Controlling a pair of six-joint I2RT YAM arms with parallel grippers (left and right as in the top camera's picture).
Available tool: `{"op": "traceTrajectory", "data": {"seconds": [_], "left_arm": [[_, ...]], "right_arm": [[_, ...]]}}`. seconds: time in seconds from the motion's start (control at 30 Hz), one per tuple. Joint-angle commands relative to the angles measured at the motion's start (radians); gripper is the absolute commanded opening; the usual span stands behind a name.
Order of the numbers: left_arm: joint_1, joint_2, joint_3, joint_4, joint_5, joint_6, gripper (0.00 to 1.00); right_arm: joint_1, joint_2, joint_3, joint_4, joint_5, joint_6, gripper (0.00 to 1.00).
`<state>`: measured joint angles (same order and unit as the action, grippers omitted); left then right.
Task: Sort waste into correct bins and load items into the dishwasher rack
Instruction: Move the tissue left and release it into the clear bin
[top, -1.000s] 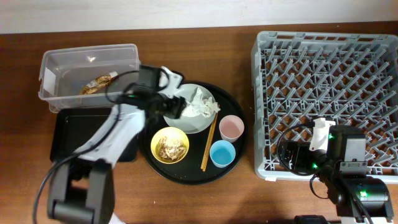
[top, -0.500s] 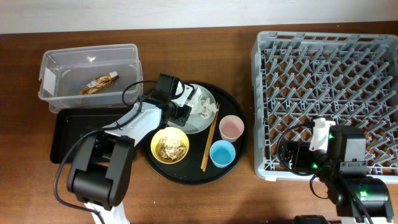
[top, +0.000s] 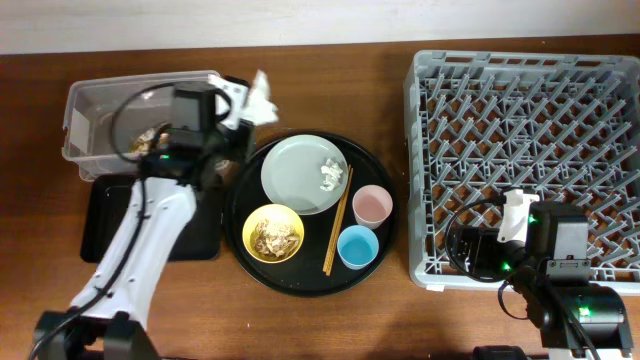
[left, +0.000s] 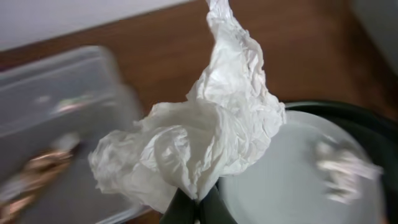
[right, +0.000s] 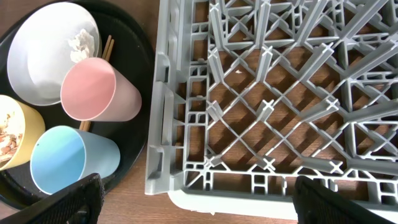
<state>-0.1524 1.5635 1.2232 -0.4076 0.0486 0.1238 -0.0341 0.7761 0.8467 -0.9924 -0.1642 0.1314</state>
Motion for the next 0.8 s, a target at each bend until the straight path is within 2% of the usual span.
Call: {"op": "traceTrajectory", "data": {"seconds": [0.0,0.2,0.23,0.27,0.3,0.33,0.47,0.63,0.77], "left_arm": [[0.089,-0.005,0.006,0.000,-0.109,0.002,0.00],[0.196,-0.004,0.006,0.042,-0.109,0.002,0.02],[0.208,-0.004,0.006,0.048,-0.109,0.002,0.13],[0.216,-0.004,0.006,0.055,-0.109,0.002,0.36],[0.219,-0.004,0.006,0.060,-0.109,0.002,0.50],[0.219,-0.004,0.006,0.066,-0.109,0.002,0.56],[0.219,-0.004,0.006,0.070,-0.095,0.002,0.58],[0.192,-0.004,0.006,0.066,0.183,0.002,0.60],[0.093,0.015,0.005,0.047,0.218,0.002,0.63]], "right_arm": [[-0.005,-0.003,0.016,0.000,-0.008,0.000,0.98],[-0.005,-0.003,0.016,0.000,-0.008,0.000,0.98],[-0.005,-0.003,0.016,0.000,-0.008,0.000,0.98],[-0.005,-0.003,0.016,0.000,-0.008,0.000,0.98],[-0.005,-0.003,0.016,0.000,-0.008,0.000,0.98],[-0.005,-0.003,0.016,0.000,-0.009,0.000,0.98],[-0.005,-0.003,0.016,-0.001,-0.009,0.000,0.98],[-0.005,-0.003,0.016,0.000,-0.009,0.000,0.98],[-0.005,-0.003,0.016,0.000,-0.009,0.000,0.98]]}}
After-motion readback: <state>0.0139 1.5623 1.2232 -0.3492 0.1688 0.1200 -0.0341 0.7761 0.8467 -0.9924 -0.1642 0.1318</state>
